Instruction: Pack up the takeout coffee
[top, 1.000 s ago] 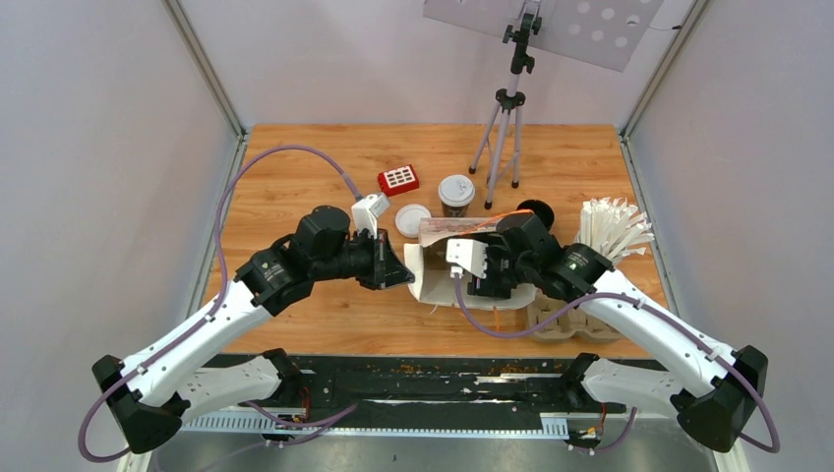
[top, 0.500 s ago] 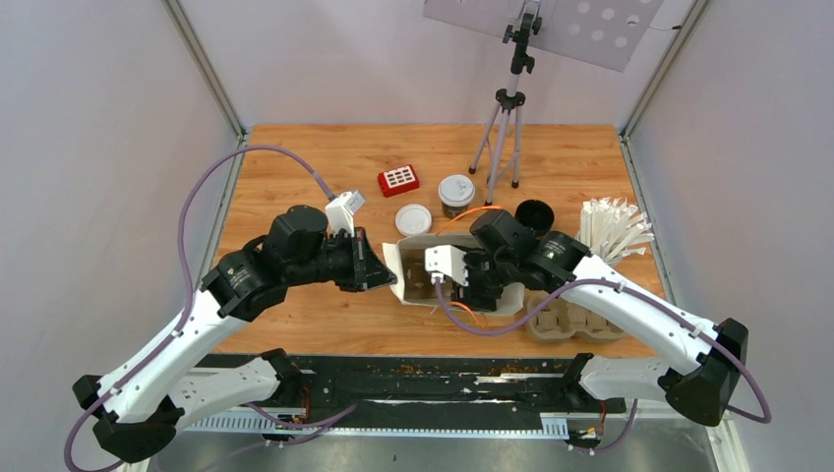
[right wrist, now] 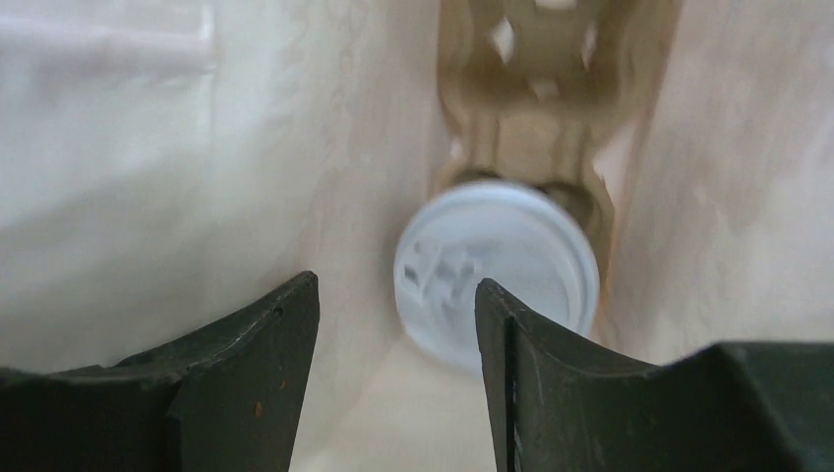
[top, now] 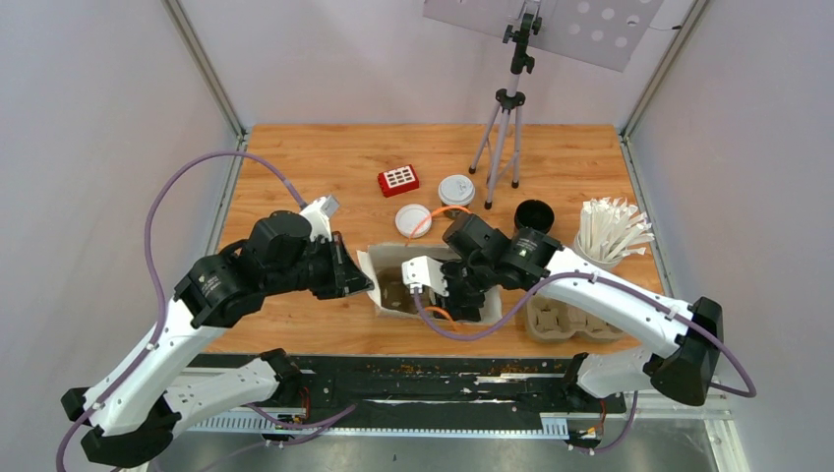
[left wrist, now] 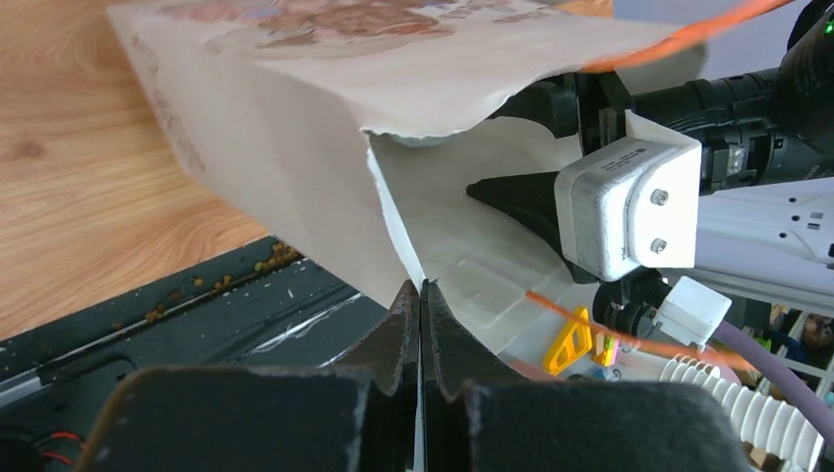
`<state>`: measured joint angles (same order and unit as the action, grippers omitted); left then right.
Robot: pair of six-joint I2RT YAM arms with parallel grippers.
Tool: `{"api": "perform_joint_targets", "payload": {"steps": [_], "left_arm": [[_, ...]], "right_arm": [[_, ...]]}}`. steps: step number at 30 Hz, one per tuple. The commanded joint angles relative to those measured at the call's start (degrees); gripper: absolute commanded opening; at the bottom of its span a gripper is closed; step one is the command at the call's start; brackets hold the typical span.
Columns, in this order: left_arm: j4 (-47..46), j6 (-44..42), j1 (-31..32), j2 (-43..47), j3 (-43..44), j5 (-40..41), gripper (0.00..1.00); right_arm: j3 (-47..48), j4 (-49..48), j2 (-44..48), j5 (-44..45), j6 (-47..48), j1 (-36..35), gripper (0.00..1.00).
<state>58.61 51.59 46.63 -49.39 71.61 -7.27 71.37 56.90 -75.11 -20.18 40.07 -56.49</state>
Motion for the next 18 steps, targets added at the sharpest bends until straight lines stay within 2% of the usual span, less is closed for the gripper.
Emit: {"api": "perform_joint_targets", "payload": {"steps": [1,9,18], "left_arm": [[1.23,1.87,0.04,1.62,-1.38,3.21,0.00],[-1.50,2.47,-2.15,1.71,-4.65,2.77,0.00],[2.20,-0.72,-3.41,1.15,-3.40,6.41,0.01]], "right_arm": [[2.77,0.21,-1.64,-2.89,-0.71,-0.61,0.59],[5.26,3.55,-4.12,-3.50,1.50,-1.43,0.59],[10.20,-1.04,-1.45,-2.60,-3.04,-1.30,0.64]]}}
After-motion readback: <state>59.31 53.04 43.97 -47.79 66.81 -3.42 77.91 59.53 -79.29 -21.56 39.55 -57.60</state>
